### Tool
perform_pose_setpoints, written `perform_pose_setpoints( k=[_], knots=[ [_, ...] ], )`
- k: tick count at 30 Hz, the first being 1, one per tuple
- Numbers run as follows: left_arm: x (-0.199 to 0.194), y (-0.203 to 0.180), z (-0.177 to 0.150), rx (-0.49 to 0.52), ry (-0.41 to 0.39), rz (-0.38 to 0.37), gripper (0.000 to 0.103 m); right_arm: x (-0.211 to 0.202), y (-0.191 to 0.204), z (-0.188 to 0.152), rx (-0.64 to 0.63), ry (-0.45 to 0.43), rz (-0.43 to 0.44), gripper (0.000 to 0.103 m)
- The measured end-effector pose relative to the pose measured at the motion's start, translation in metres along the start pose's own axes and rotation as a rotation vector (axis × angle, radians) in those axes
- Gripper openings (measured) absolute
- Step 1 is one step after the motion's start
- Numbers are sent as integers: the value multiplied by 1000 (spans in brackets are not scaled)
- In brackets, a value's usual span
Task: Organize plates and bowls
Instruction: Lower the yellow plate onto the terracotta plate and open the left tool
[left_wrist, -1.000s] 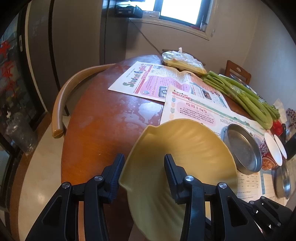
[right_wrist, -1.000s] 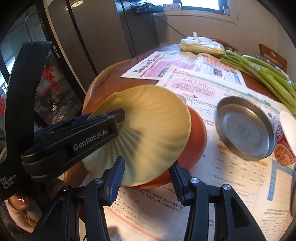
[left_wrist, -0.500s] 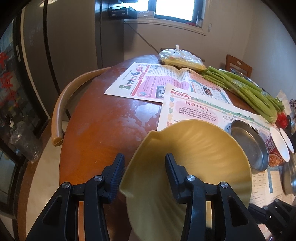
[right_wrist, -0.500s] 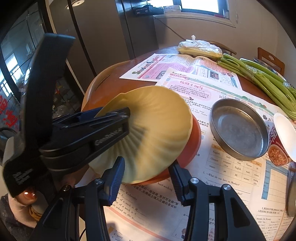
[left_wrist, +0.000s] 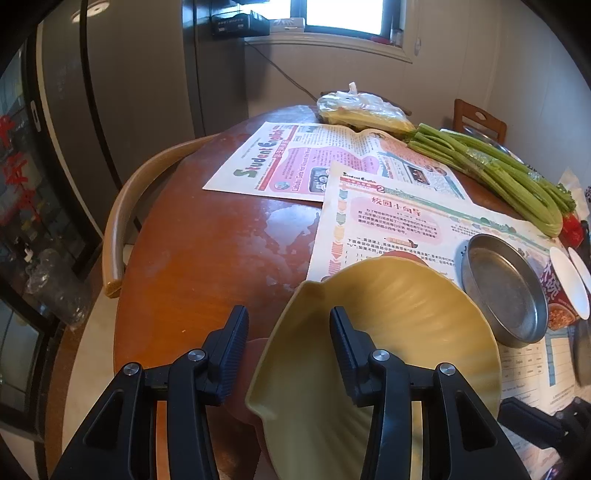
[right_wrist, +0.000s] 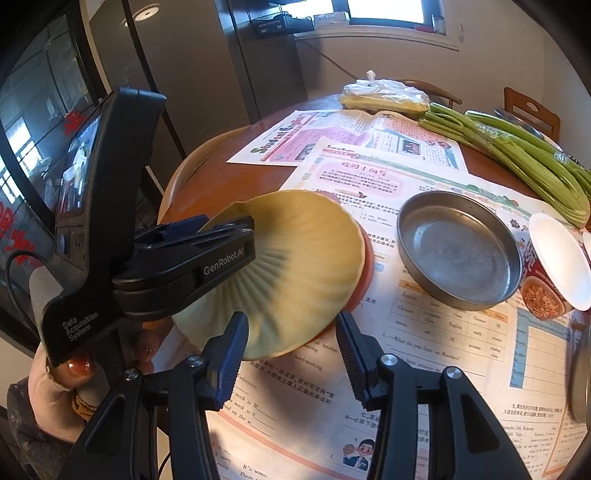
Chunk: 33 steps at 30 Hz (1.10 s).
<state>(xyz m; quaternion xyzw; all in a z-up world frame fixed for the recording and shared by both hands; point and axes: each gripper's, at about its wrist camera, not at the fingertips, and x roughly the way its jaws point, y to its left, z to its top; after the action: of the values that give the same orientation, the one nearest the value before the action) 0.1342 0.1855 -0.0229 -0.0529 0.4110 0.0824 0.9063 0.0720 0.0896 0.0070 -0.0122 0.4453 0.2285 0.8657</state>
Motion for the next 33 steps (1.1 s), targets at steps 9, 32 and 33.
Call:
perform_pose_setpoints(
  k=[9, 32, 33],
  knots=[
    [-12, -1, -2, 1, -8, 14, 47, -12, 2, -1, -10, -27, -4, 50],
    [-79, -34, -2, 34, -97, -70, 52, -65, -28, 0, 39, -186, -77, 50],
    [-81, -37, -2, 37, -98, -74, 52, -68, -31, 0, 46, -193, -79, 50]
  ],
)
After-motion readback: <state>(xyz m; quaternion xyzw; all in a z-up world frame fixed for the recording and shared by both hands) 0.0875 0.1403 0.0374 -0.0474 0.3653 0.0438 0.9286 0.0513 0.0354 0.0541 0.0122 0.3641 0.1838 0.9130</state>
